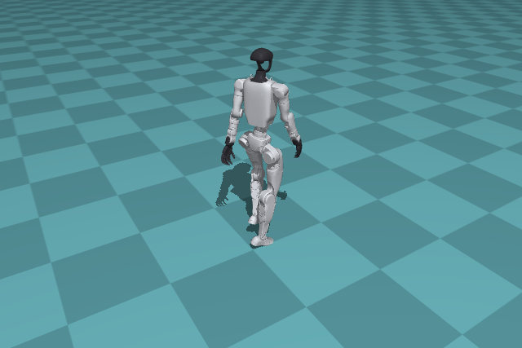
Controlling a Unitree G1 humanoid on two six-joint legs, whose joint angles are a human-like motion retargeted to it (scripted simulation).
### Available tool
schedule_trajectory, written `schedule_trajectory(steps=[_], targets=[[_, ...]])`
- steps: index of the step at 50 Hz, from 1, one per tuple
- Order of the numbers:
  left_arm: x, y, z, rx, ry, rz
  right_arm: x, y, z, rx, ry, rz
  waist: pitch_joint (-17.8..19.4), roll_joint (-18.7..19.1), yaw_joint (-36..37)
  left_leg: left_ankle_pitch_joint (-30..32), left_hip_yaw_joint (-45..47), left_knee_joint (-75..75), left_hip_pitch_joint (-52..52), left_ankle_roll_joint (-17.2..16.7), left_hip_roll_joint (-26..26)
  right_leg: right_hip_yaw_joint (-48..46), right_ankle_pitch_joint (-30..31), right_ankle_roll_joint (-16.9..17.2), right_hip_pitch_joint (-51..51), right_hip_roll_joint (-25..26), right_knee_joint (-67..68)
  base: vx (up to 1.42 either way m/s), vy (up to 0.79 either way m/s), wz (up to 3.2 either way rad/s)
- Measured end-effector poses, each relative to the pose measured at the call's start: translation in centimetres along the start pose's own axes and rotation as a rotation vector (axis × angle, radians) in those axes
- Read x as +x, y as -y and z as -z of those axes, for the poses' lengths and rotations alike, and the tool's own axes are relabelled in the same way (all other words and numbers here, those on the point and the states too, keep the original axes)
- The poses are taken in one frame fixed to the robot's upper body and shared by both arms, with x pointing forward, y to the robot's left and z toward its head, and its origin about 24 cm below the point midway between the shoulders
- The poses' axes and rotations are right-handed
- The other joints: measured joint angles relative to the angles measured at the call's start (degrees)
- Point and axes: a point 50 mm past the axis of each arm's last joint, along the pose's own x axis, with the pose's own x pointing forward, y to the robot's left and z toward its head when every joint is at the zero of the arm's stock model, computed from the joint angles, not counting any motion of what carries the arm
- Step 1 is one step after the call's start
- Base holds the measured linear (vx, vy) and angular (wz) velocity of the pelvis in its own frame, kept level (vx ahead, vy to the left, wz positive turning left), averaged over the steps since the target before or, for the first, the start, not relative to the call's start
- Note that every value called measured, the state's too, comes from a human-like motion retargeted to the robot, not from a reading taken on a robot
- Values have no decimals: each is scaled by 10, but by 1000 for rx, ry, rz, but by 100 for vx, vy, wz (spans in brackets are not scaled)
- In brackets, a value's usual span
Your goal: In place motions
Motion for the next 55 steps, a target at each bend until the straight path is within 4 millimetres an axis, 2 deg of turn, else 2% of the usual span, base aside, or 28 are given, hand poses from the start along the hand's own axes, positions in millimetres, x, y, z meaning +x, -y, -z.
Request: schedule_trajectory(steps=[1, 2, 3, 4, 5, 6, 7, 10, 12, 13, 15, 18, 20, 22, 26, 28, 30, 32, 33, 35, 37, 38, 40, 42, 45, 48, 52, 55], targets=[[-1, -1, -12, 11, 45, 14, -6, -7, 34, 55, -111, -29, -12, 16, -16, -29, -46, -106, 62, -20, -22, -18, 36, 4, -1, 28, 17, 36, 15, 75], [-2, -3, -25, 18, 90, 27, -16, -13, 67, 110, -230, -54, -24, 34, -29, -58, -49, -204, 119, -36, -25, -44, 81, 7, -9, 55, 44, 24, -16, -43], [-3, -5, -39, 12, 136, 37, -28, -16, 98, 164, -363, -71, -33, 56, -35, -86, 36, -289, 169, -43, 10, -87, 147, 7, -32, 78, 90, 1, -28, -61], [-7, -6, -60, 11, 194, 46, -41, -16, 123, 224, -504, -71, -31, 72, -55, -95, 34, -336, 191, -64, 31, -146, 185, 7, -82, 44, 232, -23, -39, -39], [-12, -7, -85, 13, 258, 55, -55, -14, 144, 291, -646, -68, -23, 85, -84, -93, -11, -365, 200, -93, 44, -214, 211, 7, -145, -18, 422, -20, -20, 42], [-20, -14, -111, 20, 335, 42, -68, -14, 160, 368, -759, -49, 1, 90, -112, -100, -35, -358, 201, -89, 41, -193, 211, 7, -188, -42, 552, -14, 9, 74], [-30, -22, -138, 35, 413, 29, -80, -14, 174, 448, -861, -26, 23, 97, -137, -103, -50, -353, 200, -84, 39, -179, 211, 7, -228, -70, 660, -11, 56, 68], [-74, -59, -214, 170, 635, -11, -112, -17, 207, 739, -1036, 62, 79, 131, -187, -97, -63, -353, 175, -54, 52, -214, 211, 7, -329, -157, 812, -45, 71, 58], [-101, -79, -242, 276, 742, -65, -125, -33, 220, 959, -1074, 96, 99, 156, -203, -85, -103, -339, 143, -51, 76, -238, 209, 7, -400, -137, 855, -38, 19, 60], [-110, -85, -250, 306, 785, -107, -132, -41, 226, 1048, -1095, 128, 97, 163, -205, -77, -112, -334, 129, -54, 85, -245, 206, 7, -436, -120, 865, -5, -1, 23], [-119, -83, -258, 330, 871, -179, -147, -54, 240, 1190, -1134, 217, 73, 171, -192, -65, -116, -330, 110, -54, 89, -250, 185, 7, -487, -93, 874, 26, -2, -17], [-119, -68, -257, 378, 979, -184, -161, -64, 252, 1315, -1161, 310, 29, 174, -152, -59, -117, -331, 96, -51, 80, -250, 175, 7, -500, -84, 854, 24, 1, -39], [-114, -61, -251, 397, 991, -151, -156, -63, 249, 1286, -1149, 309, 26, 168, -140, -59, -108, -329, 98, -54, 80, -249, 189, 7, -472, -76, 815, -7, -4, -61], [-98, -55, -236, 402, 911, -99, -142, -54, 239, 1168, -1085, 261, 24, 165, -135, -67, -100, -323, 101, -60, 85, -246, 208, 7, -420, -53, 748, -4, -13, -61], [-53, -33, -180, 362, 596, 33, -101, -32, 205, 899, -790, 65, 4, 151, -156, -87, -102, -323, 121, -74, 73, -188, 211, 7, -293, 30, 546, 14, -23, 9], [-33, -19, -143, 312, 404, 80, -79, -26, 181, 838, -627, 29, -11, 134, -160, -90, -104, -334, 135, -74, 52, -109, 211, 7, -227, 87, 396, 21, -15, 44], [-19, -8, -104, 261, 233, 105, -60, -21, 158, 806, -497, 70, -34, 115, -157, -93, -110, -345, 139, -66, 21, 0, 211, 7, -150, 129, 208, 26, 11, 54], [-10, 0, -65, 222, 97, 114, -46, -16, 135, 742, -384, 134, -48, 99, -161, -93, -120, -365, 158, -48, -24, 46, 82, 3, -63, 117, 49, 18, 40, 65], [-7, 4, -48, 204, 47, 116, -40, -14, 123, 691, -329, 150, -49, 85, -164, -91, -126, -383, 179, -33, -57, -30, 14, -9, -31, 69, 17, 13, 41, 48], [-4, 6, -22, 199, -26, 101, -29, -11, 100, 575, -232, 111, -60, 71, -156, -93, -128, -394, 192, -30, -77, -49, -59, -62, -19, 65, -42, 9, 9, -24], [-3, 5, -10, 201, -52, 59, -21, -9, 76, 415, -154, 7, -65, 75, -100, -98, -90, -397, 188, -37, -63, 5, -62, -71, -26, 64, -57, -4, -11, -149], [-3, 5, -8, 203, -51, 35, -17, -6, 66, 336, -122, -37, -68, 80, -83, -99, -80, -397, 180, -42, -54, -22, -69, -57, -33, 56, -54, -16, -11, -97], [-2, 8, -5, 180, -36, 3, -13, -1, 47, 161, -81, -103, -62, 78, -82, -100, -80, -396, 176, -46, -52, 15, -71, -61, -53, 64, -40, -17, -12, -7], [-2, 10, -5, 150, -14, 10, -10, 1, 38, 23, -81, -106, -44, 81, -105, -97, -87, -395, 181, -47, -48, 37, -61, -57, -50, 74, -31, -13, -10, 63], [-2, 11, -9, 143, -1, 24, -12, 2, 49, -38, -138, -32, -29, 88, -139, -91, -101, -398, 187, -52, -40, -2, -68, -52, -36, 77, -33, -13, -7, 74], [-2, 9, -20, 193, 29, 20, -23, -4, 86, 71, -254, 10, -30, 93, -156, -87, -116, -398, 188, -58, -34, -17, -77, -48, -26, 80, -39, -2, -4, 64], [-3, 4, -37, 282, 125, 7, -52, -26, 145, 302, -471, -61, -50, 88, -131, -85, -116, -398, 176, -66, -32, -21, -89, -52, -33, 82, -44, 2, -7, 14], [-5, -1, -50, 317, 183, -8, -73, -34, 174, 421, -594, -3, -50, 85, -113, -82, -108, -397, 170, -73, -28, -29, -93, -54, -38, 82, -41, -7, -7, -11]])
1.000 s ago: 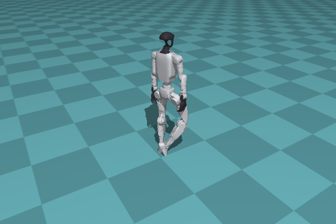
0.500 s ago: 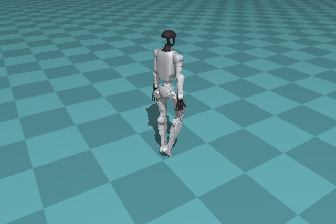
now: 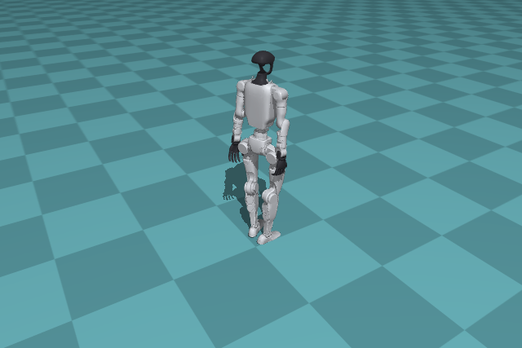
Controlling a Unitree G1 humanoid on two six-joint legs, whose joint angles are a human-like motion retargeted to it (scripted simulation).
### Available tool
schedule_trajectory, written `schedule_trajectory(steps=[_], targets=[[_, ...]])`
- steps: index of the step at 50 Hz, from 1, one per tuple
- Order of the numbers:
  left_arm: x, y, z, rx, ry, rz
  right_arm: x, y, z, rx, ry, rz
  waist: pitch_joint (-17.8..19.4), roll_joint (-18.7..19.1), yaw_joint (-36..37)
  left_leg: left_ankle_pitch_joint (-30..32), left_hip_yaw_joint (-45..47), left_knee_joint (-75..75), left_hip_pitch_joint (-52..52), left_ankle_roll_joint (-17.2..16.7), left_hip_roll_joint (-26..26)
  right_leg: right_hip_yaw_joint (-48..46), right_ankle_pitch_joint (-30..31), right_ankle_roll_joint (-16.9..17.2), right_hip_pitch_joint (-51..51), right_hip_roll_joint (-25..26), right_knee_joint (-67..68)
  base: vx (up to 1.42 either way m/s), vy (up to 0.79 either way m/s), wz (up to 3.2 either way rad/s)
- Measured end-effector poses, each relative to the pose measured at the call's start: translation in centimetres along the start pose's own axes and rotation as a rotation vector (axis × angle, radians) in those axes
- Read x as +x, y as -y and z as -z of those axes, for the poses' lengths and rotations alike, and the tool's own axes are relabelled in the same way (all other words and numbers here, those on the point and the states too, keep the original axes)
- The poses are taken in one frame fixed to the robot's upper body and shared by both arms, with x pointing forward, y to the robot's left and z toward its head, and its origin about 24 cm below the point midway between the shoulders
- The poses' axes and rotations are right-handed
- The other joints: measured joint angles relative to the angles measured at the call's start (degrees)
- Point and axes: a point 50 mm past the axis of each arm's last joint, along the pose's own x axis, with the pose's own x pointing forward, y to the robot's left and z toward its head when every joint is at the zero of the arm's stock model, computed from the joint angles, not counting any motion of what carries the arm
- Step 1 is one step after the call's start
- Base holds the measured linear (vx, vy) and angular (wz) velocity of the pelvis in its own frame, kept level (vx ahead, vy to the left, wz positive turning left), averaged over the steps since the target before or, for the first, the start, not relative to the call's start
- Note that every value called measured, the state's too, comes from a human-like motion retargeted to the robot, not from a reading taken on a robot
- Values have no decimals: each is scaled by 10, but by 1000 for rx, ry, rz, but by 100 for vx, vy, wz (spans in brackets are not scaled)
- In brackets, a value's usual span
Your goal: In place motions
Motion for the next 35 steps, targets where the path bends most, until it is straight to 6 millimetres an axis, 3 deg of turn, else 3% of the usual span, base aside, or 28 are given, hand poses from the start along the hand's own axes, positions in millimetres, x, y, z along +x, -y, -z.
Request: schedule_trajectory(steps=[4, 8, 12, 17, 23, 27, 30, 35], targets=[[0, -4, -9, -12, 11, 8, -2, 8, 20, 109, -65, 131, 14, 8, 3, -1, 6, 7, -8, -2, 8, -15, -5, -6, 2, 7, -4, -11, -5, 13], [0, -3, -12, -16, 21, 29, -4, 13, 28, 109, -106, 110, 13, 20, -2, 1, -1, 17, -28, -7, 15, -38, -11, -9, -4, 8, -9, -10, 3, 43], [0, -6, -16, 24, 50, 6, -5, 20, 26, 53, -112, 94, 24, 23, 12, 10, -14, 30, -46, -14, 12, -64, -16, -15, -2, 2, -14, -14, 9, 56], [-1, -12, -25, 50, 89, -56, -6, 29, 9, -6, -76, 108, 45, 25, 29, 15, -14, 48, -72, -36, 11, -122, -22, -17, 7, -17, -21, -24, 13, 119], [-1, -12, -23, -28, 119, -137, -7, 40, -11, -97, -34, 118, 52, 30, 32, 16, 215, 40, -51, -110, 77, -211, -33, -4, 21, -26, -28, -20, 14, 178], [-1, -11, -11, -95, 80, -183, -8, 45, -18, -140, -29, 146, 41, 20, 30, 55, 352, 41, -32, -125, 104, -264, -29, 16, 30, -40, -28, -10, 13, 190], [-1, -9, -1, -148, 39, -198, -8, 46, -22, -146, -22, 162, 34, 8, 30, 79, 400, 50, -22, -122, 107, -296, -16, 31, 39, -53, -24, -5, 16, 182], [-2, -2, 11, -218, -30, -179, -7, 41, -24, -133, -2, 160, 20, 6, 38, 104, 389, 32, -16, -113, 90, -348, 20, 46, 60, -55, -18, 1, 20, 155]])
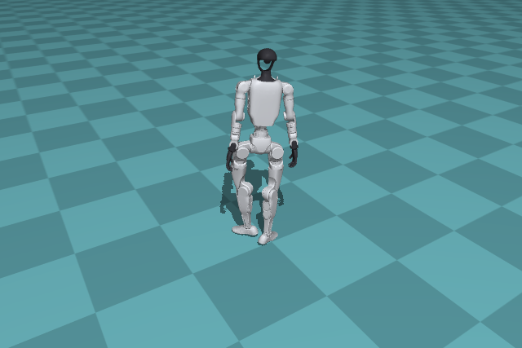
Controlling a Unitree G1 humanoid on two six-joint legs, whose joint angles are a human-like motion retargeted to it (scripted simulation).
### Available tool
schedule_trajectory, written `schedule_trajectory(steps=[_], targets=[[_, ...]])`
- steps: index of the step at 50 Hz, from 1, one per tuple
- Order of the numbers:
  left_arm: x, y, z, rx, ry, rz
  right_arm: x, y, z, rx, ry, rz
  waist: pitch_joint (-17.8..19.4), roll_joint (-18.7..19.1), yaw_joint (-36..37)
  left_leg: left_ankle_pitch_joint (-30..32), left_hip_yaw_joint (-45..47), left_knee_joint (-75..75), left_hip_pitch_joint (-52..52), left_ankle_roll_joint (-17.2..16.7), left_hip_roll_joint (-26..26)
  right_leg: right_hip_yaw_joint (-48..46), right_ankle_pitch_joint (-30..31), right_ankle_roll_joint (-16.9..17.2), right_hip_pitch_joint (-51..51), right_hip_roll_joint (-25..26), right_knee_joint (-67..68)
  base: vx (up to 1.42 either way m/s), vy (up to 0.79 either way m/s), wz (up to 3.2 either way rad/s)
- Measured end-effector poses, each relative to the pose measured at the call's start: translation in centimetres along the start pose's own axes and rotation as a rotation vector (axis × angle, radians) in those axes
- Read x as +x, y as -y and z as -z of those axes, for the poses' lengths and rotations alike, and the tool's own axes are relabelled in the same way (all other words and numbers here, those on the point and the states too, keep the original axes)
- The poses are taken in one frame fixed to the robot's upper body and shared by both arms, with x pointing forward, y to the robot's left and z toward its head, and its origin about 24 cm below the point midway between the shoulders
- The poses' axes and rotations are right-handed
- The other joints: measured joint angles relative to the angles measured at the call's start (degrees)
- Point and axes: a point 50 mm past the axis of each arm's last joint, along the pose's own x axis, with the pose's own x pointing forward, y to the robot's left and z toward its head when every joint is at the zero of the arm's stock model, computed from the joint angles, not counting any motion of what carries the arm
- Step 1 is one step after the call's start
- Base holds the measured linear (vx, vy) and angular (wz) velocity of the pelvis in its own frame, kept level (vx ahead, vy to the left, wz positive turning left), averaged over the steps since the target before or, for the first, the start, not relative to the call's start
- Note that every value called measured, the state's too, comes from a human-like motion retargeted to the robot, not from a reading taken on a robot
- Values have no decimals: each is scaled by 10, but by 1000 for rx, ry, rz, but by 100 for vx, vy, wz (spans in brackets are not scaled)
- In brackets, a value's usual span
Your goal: In place motions
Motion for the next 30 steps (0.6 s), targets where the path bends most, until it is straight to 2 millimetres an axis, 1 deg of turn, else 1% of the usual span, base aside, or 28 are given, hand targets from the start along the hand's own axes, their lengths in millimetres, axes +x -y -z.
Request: schedule_trajectory(steps=[1, 2, 5, 8, 10, 13, 15, 17, 18, 19, 20, 21, 22, 23, 25, 27, 28, 30], targets=[[0, 1, 2, -7, -9, -2, 0, -1, 0, 7, 3, -1, -2, 8, 7, 16, -18, -17, 2, -24, -3, -4, 9, 0, 5, 10, 2, 7, 25, 103], [-1, 3, 4, -12, -18, -3, 0, -3, 0, 14, 6, 0, -5, 13, 13, 29, -39, -33, 4, -39, -9, -9, 18, 0, 11, 17, 4, 11, 26, 86], [-3, 12, 10, -13, -36, 12, 1, -6, 0, 24, 20, 7, -16, 16, 29, 36, -97, -60, 2, -24, -32, -26, 55, -2, 25, 14, 12, 15, 32, 73], [-4, 17, 8, -11, -33, 16, 1, -13, -2, 44, 49, 11, -15, 16, 40, 37, -136, -68, -1, -7, -47, -43, 102, -10, 42, 6, 27, 10, 29, 76], [-3, 18, 3, 3, -11, 19, 1, -13, -4, 69, 70, 23, -13, 20, 41, 36, -163, -71, 1, 2, -54, -61, 143, -16, 56, -2, 43, 9, 23, 119], [-3, 17, -4, 57, 5, 42, 1, -10, 6, 73, 52, 20, -13, 38, 43, 36, -198, -71, 6, 15, -49, -106, 229, -35, 79, -11, 84, 20, 36, 134], [-2, 15, -12, 83, 18, 50, 2, -8, 13, 76, 20, 30, -5, 51, 42, 35, -224, -66, 14, 21, -40, -117, 284, -59, 86, -43, 172, 17, 26, 147], [-1, 10, -25, 96, 53, 56, 1, -7, 16, 85, -1, 38, 19, 45, 30, 32, -252, -61, 33, 27, -54, -90, 284, -87, 72, -124, 345, 19, 18, 170], [-1, 7, -33, 102, 72, 62, 1, -7, 17, 86, -6, 38, 31, 40, 25, 31, -264, -60, 42, 30, -63, -66, 284, -98, 65, -154, 409, 20, 15, 162], [0, 3, -39, 112, 87, 70, 1, -9, 16, 85, -7, 34, 39, 35, 21, 32, -274, -60, 46, 33, -70, -45, 284, -72, 57, -167, 445, 17, 13, 152], [0, -1, -45, 123, 99, 80, 1, -11, 16, 82, -7, 28, 44, 32, 18, 32, -284, -59, 47, 35, -75, -25, 284, -26, 50, -173, 466, -4, -2, 118], [1, -6, -49, 132, 104, 85, 1, -16, 14, 73, -1, 15, 37, 40, 22, 42, -289, -60, 30, 32, -53, 3, 284, -2, 19, -134, 442, -20, -16, 87], [1, -10, -53, 141, 108, 88, 2, -20, 11, 63, 6, 3, 29, 49, 25, 52, -294, -61, 10, 28, -30, 31, 284, 14, -14, -90, 414, -32, -33, 55], [1, -15, -58, 147, 113, 89, 1, -24, 7, 52, 17, -6, 21, 58, 25, 62, -302, -59, -12, 21, -2, 62, 284, 14, -48, -36, 377, -27, -34, 57], [1, -20, -64, 150, 121, 96, 1, -28, -2, 27, 39, -14, 8, 72, 21, 68, -322, -51, -47, 12, 31, 122, 284, 14, -89, 49, 278, -15, -28, 75], [1, -22, -65, 141, 122, 110, 1, -30, -9, -14, 60, -14, 3, 59, 6, 63, -346, -48, -57, 11, 15, 193, 224, 14, -109, 74, 207, 12, -9, 125], [2, -22, -63, 139, 115, 113, 1, -31, -12, -38, 69, -16, 1, 49, -5, 59, -356, -50, -53, 12, -1, 238, 184, 14, -114, 81, 174, 29, 8, 161], [2, -21, -56, 146, 92, 115, 1, -33, -14, -79, 79, -16, 2, 34, -34, 51, -382, -57, -35, 20, -39, 334, 85, 14, -115, 87, 116, 34, 23, 191]])
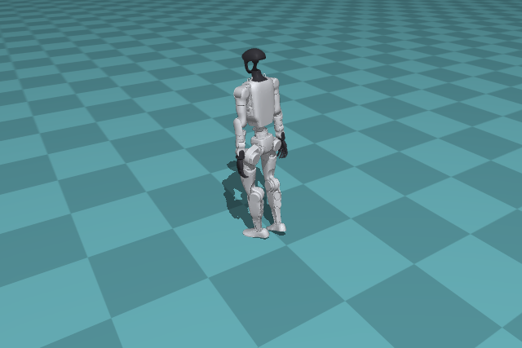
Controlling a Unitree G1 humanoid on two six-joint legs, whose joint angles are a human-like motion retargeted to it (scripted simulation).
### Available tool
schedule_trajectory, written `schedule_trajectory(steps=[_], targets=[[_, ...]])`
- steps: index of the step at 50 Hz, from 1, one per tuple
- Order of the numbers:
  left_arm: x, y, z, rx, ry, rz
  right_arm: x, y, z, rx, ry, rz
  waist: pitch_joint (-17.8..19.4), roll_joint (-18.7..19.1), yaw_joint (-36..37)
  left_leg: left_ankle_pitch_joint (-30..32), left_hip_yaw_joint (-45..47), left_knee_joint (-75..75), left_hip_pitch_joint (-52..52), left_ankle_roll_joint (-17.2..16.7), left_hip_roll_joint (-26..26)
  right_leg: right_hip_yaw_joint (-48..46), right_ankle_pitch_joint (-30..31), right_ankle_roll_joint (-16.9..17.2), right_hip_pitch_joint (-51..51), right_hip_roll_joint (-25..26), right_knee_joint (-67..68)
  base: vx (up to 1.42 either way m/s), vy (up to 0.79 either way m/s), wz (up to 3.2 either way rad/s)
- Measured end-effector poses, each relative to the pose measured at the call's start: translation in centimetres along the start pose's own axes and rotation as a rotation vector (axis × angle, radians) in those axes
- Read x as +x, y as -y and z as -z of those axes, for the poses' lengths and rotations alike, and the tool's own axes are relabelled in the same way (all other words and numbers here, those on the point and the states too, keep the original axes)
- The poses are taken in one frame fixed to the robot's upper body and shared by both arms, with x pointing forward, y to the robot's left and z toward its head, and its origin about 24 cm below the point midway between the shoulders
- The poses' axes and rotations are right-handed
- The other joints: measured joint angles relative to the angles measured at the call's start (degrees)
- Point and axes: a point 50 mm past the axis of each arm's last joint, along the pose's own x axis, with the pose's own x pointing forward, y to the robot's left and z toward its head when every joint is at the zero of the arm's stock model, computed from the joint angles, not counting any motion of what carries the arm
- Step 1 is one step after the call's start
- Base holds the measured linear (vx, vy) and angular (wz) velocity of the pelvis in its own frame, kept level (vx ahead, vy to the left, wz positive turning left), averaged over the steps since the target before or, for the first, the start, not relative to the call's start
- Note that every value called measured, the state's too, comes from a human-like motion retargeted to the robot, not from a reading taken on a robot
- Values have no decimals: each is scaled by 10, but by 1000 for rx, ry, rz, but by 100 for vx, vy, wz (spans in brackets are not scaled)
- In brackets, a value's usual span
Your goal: In place motions
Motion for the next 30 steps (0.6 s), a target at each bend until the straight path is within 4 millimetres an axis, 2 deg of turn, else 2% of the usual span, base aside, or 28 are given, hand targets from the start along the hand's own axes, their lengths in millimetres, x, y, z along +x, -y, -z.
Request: schedule_trajectory(steps=[1, 2, 3, 4, 5, 6, 7, 10, 15, 22, 30], targets=[[0, 2, 3, 11, -13, 0, 0, 1, 0, -11, 3, 4, 5, -5, -15, -6, -17, 0, 13, 9, -21, 38, -55, -3, 2, -4, -20, 28, 29, 193], [0, 4, 6, 20, -25, 0, 0, 1, -1, -20, 7, 6, 10, -9, -26, -10, -32, 0, 25, 16, -37, 73, -89, -21, 4, -3, -40, 20, 19, 154], [0, 4, 10, 29, -37, -4, 0, 1, -2, -25, 12, 7, 16, -12, -28, -12, -43, 1, 35, 18, -41, 103, -84, -67, 3, 8, -59, 16, 2, 95], [0, 4, 12, 39, -48, -5, 0, 0, -3, -28, 14, 6, 20, -20, -23, -15, -48, 2, 42, 20, -50, 151, -89, -70, 10, 17, -64, 14, -10, 41], [0, 2, 14, 50, -60, -3, 0, 0, -4, -29, 16, 4, 22, -31, -15, -18, -50, 3, 48, 22, -61, 208, -98, -51, 21, 23, -63, 17, -7, 32], [0, 3, 16, 68, -74, 6, 0, -1, -2, -28, 7, -4, 21, -33, -7, -20, -56, 6, 50, 22, -64, 78, -110, -48, 31, -9, -63, 17, -5, 33], [-1, 4, 17, 83, -86, 14, 0, -2, -1, -30, 0, -12, 20, -35, 3, -22, -60, 9, 52, 23, -66, -3, -117, -46, 39, -30, -65, 15, -2, 26], [-1, 16, 14, 71, -90, 18, 0, 1, -2, -57, -4, -11, 17, -34, 35, -29, -58, 11, 56, 24, -67, 21, -115, -45, 50, -25, -72, 5, -2, 18], [-1, 35, 17, 40, -27, 91, 0, 7, -2, -126, 0, 32, 2, -26, 0, -34, -98, 13, 57, 28, -73, -6, -124, -48, 71, -17, -94, 13, -1, 73], [-1, 30, 24, 123, -57, 41, 0, 0, 5, -8, -22, -35, -1, -34, 19, -41, -102, 17, 54, 27, -76, -21, -123, -41, 78, -25, -93, 1, -3, 25], [-1, 36, 27, 54, -81, 65, -1, 5, 14, -28, -61, -34, -2, -34, 29, -43, -90, 18, 55, 35, -80, -22, -119, -50, 80, -31, -95, 1, 4, -8]])
